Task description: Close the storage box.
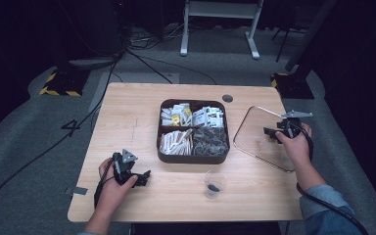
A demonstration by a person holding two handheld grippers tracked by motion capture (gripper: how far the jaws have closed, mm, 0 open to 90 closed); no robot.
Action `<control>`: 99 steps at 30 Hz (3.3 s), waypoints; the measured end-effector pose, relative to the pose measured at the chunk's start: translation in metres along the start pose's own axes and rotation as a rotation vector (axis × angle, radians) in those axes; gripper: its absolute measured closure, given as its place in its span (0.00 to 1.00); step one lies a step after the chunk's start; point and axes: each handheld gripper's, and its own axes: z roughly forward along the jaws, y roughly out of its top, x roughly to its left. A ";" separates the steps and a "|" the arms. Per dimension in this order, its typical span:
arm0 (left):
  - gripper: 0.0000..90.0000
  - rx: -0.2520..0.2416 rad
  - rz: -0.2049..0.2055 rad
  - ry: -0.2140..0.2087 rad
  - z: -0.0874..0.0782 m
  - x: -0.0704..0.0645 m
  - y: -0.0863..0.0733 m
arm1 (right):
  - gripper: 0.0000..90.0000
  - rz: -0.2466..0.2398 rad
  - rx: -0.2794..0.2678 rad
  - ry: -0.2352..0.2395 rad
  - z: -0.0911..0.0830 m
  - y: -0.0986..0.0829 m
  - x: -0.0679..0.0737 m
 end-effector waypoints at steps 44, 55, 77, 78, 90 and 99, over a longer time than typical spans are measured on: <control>0.00 0.000 0.001 0.000 0.000 0.000 0.000 | 0.66 0.022 0.037 0.000 0.010 -0.014 -0.004; 0.00 0.000 0.001 0.000 0.000 0.000 0.000 | 0.66 0.030 -0.030 0.039 -0.014 0.001 -0.003; 0.00 0.000 0.001 0.000 0.000 0.000 0.000 | 0.66 -0.018 -0.120 0.098 -0.057 0.040 0.016; 0.00 -0.001 0.001 0.000 0.000 0.000 0.000 | 0.66 -0.022 -0.122 0.101 -0.058 0.041 0.017; 0.00 0.001 0.005 0.004 0.001 0.000 0.001 | 0.66 -0.077 -0.143 0.166 -0.062 0.064 0.045; 0.00 -0.001 0.010 -0.001 0.001 0.001 0.001 | 0.66 -0.135 -0.151 0.235 -0.052 0.087 0.080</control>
